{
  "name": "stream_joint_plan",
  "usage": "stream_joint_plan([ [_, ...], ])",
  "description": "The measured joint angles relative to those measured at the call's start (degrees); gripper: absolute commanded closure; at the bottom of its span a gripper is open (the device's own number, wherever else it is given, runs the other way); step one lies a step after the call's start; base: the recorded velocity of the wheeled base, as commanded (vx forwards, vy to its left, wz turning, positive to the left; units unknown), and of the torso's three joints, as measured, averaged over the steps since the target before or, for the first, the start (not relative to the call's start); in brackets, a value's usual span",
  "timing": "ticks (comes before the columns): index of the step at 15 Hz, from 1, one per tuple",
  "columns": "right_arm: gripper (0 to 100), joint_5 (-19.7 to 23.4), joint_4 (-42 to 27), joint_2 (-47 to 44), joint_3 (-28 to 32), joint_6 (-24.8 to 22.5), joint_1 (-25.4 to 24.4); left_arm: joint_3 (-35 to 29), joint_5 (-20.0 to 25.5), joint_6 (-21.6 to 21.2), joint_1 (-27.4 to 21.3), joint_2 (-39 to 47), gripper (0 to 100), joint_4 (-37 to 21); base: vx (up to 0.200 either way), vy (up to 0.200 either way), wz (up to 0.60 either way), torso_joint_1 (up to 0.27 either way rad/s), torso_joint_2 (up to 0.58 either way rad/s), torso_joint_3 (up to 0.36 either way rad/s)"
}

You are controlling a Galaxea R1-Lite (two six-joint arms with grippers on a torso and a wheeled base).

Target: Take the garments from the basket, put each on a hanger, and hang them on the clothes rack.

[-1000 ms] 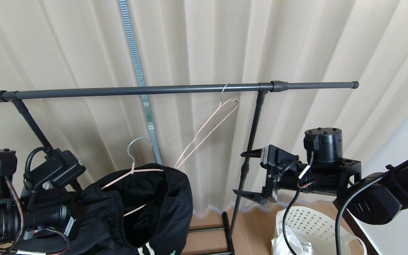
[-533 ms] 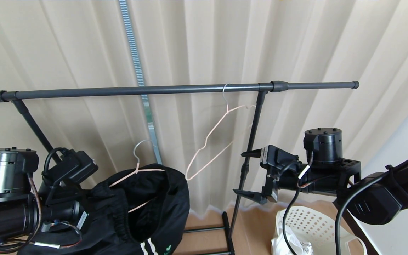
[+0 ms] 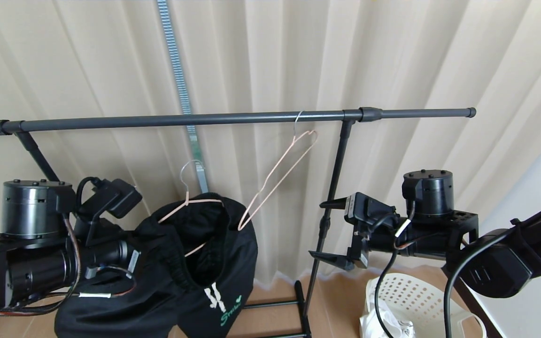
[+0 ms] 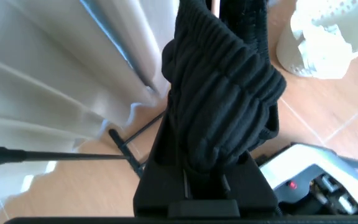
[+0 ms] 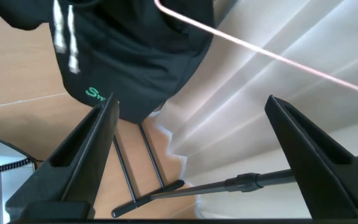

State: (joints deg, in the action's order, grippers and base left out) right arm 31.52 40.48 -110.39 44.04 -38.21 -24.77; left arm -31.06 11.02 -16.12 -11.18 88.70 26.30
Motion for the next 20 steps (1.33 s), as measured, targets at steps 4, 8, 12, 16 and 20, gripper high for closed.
stream_joint_plan([
  [4, 0, 0.0, 0.0, 0.0, -0.04, 0.0, 0.0, -6.61, -3.17, 8.09, -2.24, 3.56, 100, 3.07, 0.0, 0.0, 0.0, 0.0, 0.0, 0.0],
  [8, 0, 0.0, 0.0, 0.0, -0.06, 0.0, 0.02, -11.65, -3.23, 10.29, -3.34, 6.31, 100, 5.27, 0.0, 0.0, 0.0, 0.0, 0.0, 0.0],
  [12, 0, 0.02, 0.0, 0.0, -0.11, 0.0, 0.0, -16.64, -3.55, 11.96, -3.82, 10.3, 100, 8.3, 0.0, 0.0, 0.0, 0.0, 0.0, 0.0],
  [16, 0, 0.0, 0.0, 0.0, -0.09, 0.0, 0.0, -19.49, -4.6, 12.68, -3.86, 14.19, 100, 9.75, 0.0, 0.0, 0.0, 0.0, 0.0, 0.0],
  [20, 0, 0.0, 0.0, -0.28, 0.0, -0.02, 0.0, -21.03, -5.19, 14.64, -3.82, 17.81, 100, 13.82, 0.0, 0.0, 0.0, 0.0, 0.0, 0.0],
])
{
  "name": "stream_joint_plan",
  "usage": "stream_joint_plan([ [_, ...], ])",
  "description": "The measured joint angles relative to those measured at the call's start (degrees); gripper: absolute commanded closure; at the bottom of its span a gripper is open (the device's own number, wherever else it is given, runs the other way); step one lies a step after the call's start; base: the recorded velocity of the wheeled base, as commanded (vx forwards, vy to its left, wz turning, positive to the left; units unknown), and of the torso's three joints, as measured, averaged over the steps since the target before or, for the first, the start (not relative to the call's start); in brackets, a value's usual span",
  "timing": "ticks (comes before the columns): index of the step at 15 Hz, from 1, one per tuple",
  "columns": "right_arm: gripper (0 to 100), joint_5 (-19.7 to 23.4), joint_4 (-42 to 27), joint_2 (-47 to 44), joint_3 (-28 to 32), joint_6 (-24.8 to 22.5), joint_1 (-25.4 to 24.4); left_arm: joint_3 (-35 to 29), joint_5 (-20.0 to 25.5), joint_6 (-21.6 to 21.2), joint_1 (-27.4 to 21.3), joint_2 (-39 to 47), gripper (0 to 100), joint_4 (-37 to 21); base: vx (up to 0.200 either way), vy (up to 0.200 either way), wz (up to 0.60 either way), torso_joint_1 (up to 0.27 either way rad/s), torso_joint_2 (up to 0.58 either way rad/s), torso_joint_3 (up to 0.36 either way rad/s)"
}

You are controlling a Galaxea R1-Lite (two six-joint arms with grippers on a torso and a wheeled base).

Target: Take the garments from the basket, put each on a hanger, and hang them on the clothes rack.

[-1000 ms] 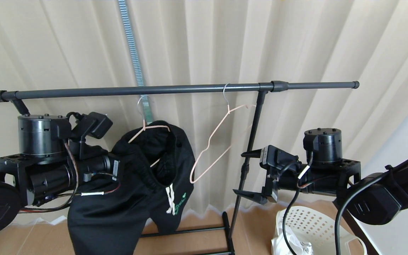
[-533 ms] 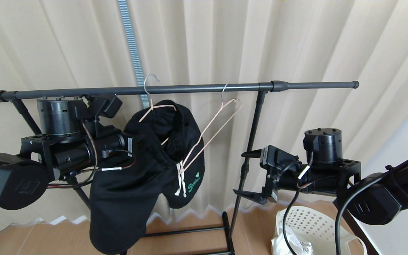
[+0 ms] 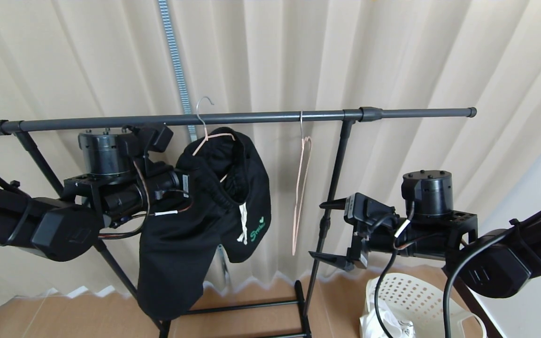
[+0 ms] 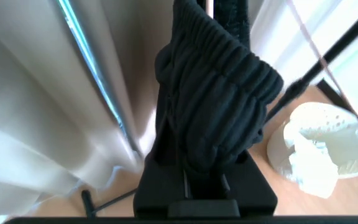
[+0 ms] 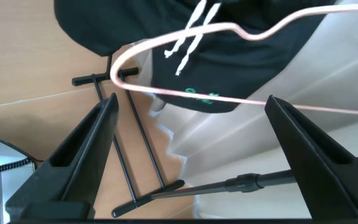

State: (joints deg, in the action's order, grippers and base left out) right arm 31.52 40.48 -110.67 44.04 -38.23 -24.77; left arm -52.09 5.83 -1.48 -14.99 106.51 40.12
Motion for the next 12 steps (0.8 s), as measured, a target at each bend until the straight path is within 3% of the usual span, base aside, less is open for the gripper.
stream_joint_plan([
  [2, 0, 0.0, 0.0, -0.24, 0.0, 0.02, 0.0, 0.0, -0.13, 0.11, 0.01, 1.16, 100, 0.22, 0.0, 0.0, 0.0, 0.0, 0.0, 0.0],
  [3, 0, 0.0, 0.0, -0.33, 0.0, 0.0, 0.0, 0.0, -0.13, 0.2, 0.01, 1.51, 0, 0.24, 0.0, 0.0, 0.0, 0.0, 0.0, 0.0],
  [12, 0, 0.09, 0.1, -0.16, 0.11, 0.02, 0.0, 3.58, -0.11, 0.55, -0.27, -2.18, 0, 0.13, 0.0, 0.0, 0.0, 0.0, 0.0, 0.0],
])
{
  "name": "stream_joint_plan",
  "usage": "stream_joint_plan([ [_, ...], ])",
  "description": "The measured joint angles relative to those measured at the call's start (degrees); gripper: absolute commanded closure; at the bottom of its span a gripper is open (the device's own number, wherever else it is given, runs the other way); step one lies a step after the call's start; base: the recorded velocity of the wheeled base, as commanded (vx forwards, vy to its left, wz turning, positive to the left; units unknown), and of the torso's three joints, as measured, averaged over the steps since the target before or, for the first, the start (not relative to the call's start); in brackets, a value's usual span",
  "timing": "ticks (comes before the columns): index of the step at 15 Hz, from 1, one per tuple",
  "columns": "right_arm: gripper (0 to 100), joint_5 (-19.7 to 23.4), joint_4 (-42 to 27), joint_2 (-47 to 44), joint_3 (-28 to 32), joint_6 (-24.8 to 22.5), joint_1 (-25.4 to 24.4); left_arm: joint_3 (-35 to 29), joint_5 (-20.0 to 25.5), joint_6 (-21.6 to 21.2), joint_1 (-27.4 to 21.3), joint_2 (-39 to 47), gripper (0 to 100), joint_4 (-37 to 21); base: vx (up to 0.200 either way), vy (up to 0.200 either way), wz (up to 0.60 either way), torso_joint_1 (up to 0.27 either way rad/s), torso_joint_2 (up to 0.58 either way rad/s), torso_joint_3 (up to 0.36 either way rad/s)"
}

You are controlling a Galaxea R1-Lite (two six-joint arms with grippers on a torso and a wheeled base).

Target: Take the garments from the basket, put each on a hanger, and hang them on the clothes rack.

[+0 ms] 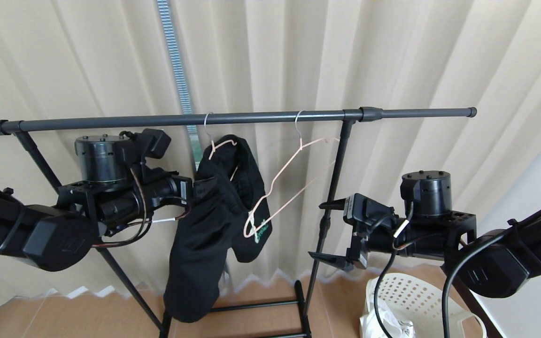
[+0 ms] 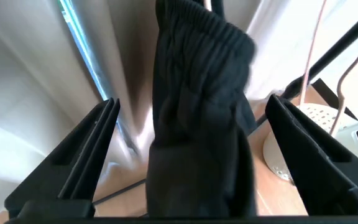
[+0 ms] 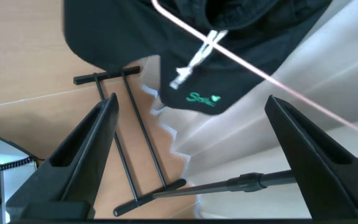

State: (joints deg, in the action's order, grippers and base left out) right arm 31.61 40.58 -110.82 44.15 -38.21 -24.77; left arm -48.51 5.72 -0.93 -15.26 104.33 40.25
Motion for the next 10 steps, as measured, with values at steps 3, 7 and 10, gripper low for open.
stream_joint_plan([
  [3, 0, 0.09, -0.05, 1.65, -0.59, 0.06, -0.02, 4.19, -0.02, -0.09, -0.28, -6.69, 0, -0.79, 0.0, 0.0, 0.0, 0.0, 0.0, 0.0],
  [7, 0, -0.09, -0.11, 6.34, -2.4, 1.76, -1.13, 11.8, 0.0, -0.35, -1.27, -19.38, 0, -5.88, 0.0, 0.0, 0.0, 0.0, 0.0, 0.0],
  [10, 0, -4.38, -0.18, 12.4, -4.61, 10.73, -3.5, 16.98, 0.07, -0.51, -1.66, -30.14, 0, -11.54, 0.0, 0.0, 0.0, 0.0, 0.0, 0.0],
])
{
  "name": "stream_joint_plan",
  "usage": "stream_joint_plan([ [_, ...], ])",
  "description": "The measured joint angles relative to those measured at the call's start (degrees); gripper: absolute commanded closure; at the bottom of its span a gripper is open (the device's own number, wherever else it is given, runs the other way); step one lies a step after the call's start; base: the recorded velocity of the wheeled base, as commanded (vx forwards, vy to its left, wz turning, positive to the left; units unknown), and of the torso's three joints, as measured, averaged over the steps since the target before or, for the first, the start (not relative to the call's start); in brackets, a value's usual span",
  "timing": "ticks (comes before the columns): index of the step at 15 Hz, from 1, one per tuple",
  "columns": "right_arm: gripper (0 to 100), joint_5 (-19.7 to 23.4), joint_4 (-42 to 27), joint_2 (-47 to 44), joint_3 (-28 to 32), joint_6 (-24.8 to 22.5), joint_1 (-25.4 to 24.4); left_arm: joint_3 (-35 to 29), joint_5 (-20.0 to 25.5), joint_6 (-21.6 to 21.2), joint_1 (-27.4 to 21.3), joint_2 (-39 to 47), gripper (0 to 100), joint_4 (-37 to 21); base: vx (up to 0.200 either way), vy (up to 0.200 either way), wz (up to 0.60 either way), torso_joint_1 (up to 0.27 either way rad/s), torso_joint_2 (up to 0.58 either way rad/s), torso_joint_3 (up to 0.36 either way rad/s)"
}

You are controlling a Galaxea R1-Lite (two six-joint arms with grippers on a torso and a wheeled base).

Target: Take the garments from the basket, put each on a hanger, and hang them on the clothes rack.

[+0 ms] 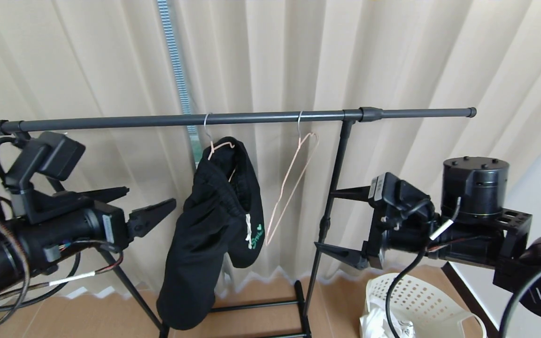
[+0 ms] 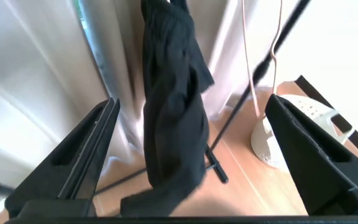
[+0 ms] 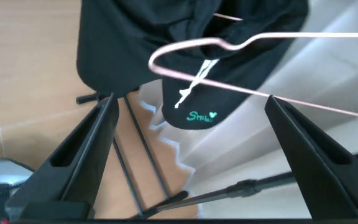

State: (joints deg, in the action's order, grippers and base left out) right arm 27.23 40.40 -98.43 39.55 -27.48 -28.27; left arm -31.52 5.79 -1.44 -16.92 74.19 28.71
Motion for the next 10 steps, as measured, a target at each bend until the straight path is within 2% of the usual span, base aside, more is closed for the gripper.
stream_joint_plan([
  [2, 0, -4.5, -0.04, 4.24, -1.13, 7.18, -2.23, 2.73, 0.17, -0.01, 0.0, -6.23, 0, -4.22, 0.0, 0.0, 0.0, 0.0, 0.0, 0.0],
  [3, 0, -6.9, 0.0, 6.12, -1.71, 8.51, -3.18, 4.16, 0.22, -0.04, 0.06, -9.95, 0, -6.95, 0.0, 0.0, 0.0, 0.0, 0.0, 0.0],
  [7, 0, -12.74, -0.06, 11.35, -5.34, 10.24, -3.97, 9.12, 0.55, -0.09, 0.26, -25.88, 0, -20.61, 0.0, 0.0, 0.0, 0.0, 0.0, 0.0],
  [10, 0, -15.88, -0.41, 16.4, -9.73, 11.45, -3.95, 13.95, 0.83, -0.12, -0.05, -36.74, 0, -26.39, 0.0, 0.0, 0.0, 0.0, 0.0, 0.0],
])
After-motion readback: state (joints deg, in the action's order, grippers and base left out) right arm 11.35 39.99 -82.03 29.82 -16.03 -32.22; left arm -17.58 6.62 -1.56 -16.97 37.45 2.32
